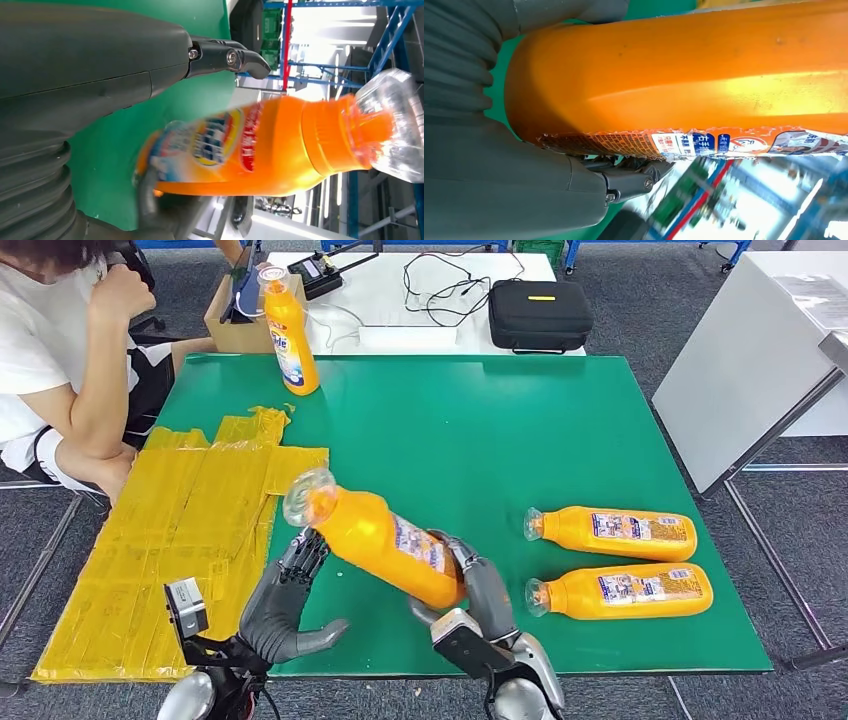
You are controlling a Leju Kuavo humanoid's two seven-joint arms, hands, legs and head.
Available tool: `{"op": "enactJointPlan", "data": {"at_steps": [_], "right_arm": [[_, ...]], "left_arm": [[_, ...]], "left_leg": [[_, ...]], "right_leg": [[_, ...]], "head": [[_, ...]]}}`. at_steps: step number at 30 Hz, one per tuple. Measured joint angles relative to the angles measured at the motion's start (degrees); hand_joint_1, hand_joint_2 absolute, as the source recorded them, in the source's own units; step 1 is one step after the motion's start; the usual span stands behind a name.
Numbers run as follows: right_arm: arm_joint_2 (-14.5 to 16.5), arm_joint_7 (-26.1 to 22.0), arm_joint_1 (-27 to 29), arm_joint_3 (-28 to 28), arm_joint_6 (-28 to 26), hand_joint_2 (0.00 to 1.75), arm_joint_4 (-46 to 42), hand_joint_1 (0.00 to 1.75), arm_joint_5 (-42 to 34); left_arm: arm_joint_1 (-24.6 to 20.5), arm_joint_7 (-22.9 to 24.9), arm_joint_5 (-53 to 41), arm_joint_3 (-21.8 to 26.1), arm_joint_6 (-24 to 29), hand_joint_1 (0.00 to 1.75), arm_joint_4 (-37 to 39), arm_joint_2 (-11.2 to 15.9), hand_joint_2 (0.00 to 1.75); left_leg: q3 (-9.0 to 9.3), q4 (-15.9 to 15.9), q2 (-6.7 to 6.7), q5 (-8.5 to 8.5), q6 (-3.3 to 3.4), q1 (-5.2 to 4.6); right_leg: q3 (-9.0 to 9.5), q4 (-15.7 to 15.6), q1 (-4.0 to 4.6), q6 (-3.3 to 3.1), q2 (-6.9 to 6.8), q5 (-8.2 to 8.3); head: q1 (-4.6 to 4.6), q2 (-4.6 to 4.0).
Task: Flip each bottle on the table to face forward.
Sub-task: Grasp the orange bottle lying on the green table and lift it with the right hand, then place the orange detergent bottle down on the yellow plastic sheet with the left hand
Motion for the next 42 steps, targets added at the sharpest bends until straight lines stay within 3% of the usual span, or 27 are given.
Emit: {"op": "enactJointPlan", "data": {"at_steps": [4, 9, 14, 15, 18, 19, 42], "right_arm": [[0.57, -0.14, -0.63, 2.28, 0.24, 1.75, 1.52, 1.75, 0.90], [2.47, -1.25, -3.97, 11.31, -0.75, 1.75, 8.44, 1.75, 4.13], [2.50, -1.62, -5.38, 12.95, -1.45, 1.75, 10.49, 1.75, 4.87], [2.48, -1.62, -5.54, 13.09, -1.66, 1.75, 10.80, 1.75, 4.97], [2.43, -1.62, -5.88, 13.34, -2.03, 1.75, 11.58, 1.75, 5.11], [2.41, -1.62, -5.97, 13.38, -2.08, 1.75, 11.81, 1.75, 5.16], [0.98, -1.10, -6.21, 13.15, -5.93, 1.75, 13.08, 1.75, 5.70]], "left_arm": [[-0.28, 0.28, 0.41, -0.23, 0.09, 0.00, 0.34, 0.00, 1.75], [-2.60, 0.86, 2.23, -1.12, 0.20, 0.00, 2.75, 0.02, 1.75], [-3.34, 0.79, 3.22, -1.22, 0.08, 0.00, 4.27, 0.02, 1.75], [-3.43, 0.78, 3.33, -1.23, 0.04, 0.10, 4.53, 0.02, 1.75], [-3.65, 0.67, 3.69, -1.27, 0.05, 1.41, 5.24, 0.02, 1.75], [-3.67, 0.55, 3.83, -1.27, 0.15, 1.75, 5.42, 0.01, 1.75], [-3.74, 1.23, 5.70, -1.52, 5.64, 1.75, 7.03, -1.17, 1.75]], "left_leg": [[0.00, 0.00, 0.00, 0.00, 0.00, 0.03], [-0.02, 0.00, -0.02, 0.02, 0.00, 0.03], [-0.02, 0.01, -0.01, 0.03, 0.00, 0.03], [-0.02, 0.01, -0.01, 0.03, 0.00, 0.03], [-0.02, 0.01, 0.00, 0.03, 0.00, 0.03], [-0.02, 0.01, 0.01, 0.03, 0.00, 0.03], [-0.03, 0.01, 0.02, 0.03, 0.00, 0.03]], "right_leg": [[-0.01, 0.00, 0.01, 0.00, 0.00, 0.00], [-0.02, 0.00, 0.00, 0.00, 0.00, 0.00], [-0.03, 0.00, 0.00, 0.00, 0.00, 0.01], [-0.03, 0.00, 0.00, 0.00, 0.00, 0.01], [-0.03, 0.00, 0.00, 0.00, 0.00, 0.01], [-0.04, 0.00, 0.00, 0.00, 0.00, 0.01], [-0.06, 0.00, 0.00, 0.00, 0.00, 0.01]], "head": [[0.01, 0.00], [0.02, 0.00], [0.02, 0.00], [0.01, 0.00], [0.00, 0.00], [0.01, 0.00], [0.01, 0.00]]}}
